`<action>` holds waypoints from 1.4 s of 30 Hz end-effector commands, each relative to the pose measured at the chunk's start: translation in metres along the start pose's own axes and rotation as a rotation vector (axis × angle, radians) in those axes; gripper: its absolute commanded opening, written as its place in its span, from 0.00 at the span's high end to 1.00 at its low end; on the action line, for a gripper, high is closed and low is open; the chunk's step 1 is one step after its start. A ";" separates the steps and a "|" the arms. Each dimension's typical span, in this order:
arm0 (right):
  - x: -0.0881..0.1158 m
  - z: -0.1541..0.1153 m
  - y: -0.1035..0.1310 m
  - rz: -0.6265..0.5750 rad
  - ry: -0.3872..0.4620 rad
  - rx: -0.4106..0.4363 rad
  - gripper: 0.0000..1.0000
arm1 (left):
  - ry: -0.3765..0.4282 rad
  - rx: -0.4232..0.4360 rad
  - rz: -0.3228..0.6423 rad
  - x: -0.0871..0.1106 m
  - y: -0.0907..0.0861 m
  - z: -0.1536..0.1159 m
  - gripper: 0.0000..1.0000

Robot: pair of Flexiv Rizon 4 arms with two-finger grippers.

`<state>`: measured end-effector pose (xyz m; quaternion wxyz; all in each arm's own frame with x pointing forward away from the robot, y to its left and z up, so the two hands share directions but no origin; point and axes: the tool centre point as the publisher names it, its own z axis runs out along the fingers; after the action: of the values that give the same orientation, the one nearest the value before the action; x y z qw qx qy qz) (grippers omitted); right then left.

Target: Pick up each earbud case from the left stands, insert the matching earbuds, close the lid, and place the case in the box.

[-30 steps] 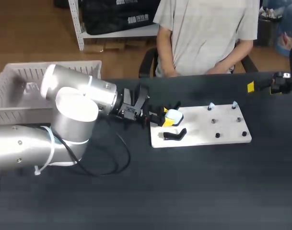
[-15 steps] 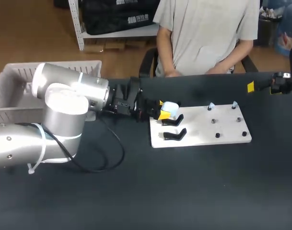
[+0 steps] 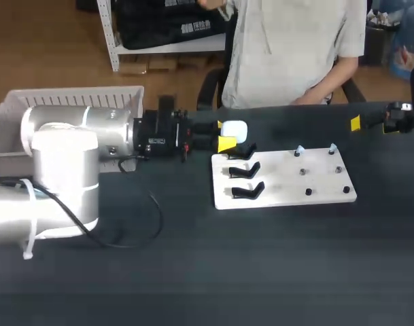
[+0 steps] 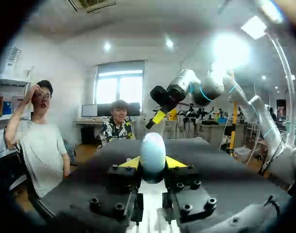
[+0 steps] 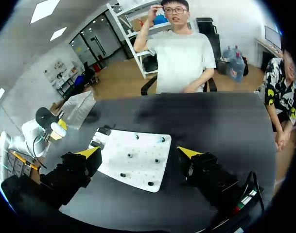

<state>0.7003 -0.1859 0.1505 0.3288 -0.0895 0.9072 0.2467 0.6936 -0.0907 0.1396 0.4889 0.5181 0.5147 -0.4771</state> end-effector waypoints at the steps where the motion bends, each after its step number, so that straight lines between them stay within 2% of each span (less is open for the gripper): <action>1: 0.000 0.000 -0.001 -0.001 0.000 -0.002 0.00 | -0.026 -0.073 0.011 -0.007 -0.015 -0.014 1.00; 30: 0.000 0.000 -0.001 -0.001 0.000 -0.002 0.00 | -0.026 -0.073 0.011 -0.007 -0.015 -0.014 1.00; 32: 0.004 -0.006 0.003 -0.031 0.021 0.012 0.00 | -0.043 -0.053 0.025 -0.009 -0.020 -0.006 1.00; 36: 0.012 -0.021 0.013 -0.041 0.041 -0.033 0.00 | -0.048 -0.016 0.055 -0.012 -0.027 0.005 1.00; 42: 0.030 -0.026 0.042 -0.092 0.073 -0.070 0.00 | -0.031 0.032 0.065 -0.009 -0.032 0.015 1.00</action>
<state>0.6624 -0.1643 0.1584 0.3041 -0.1456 0.9061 0.2557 0.6564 -0.1024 0.1491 0.5112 0.5274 0.4870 -0.4726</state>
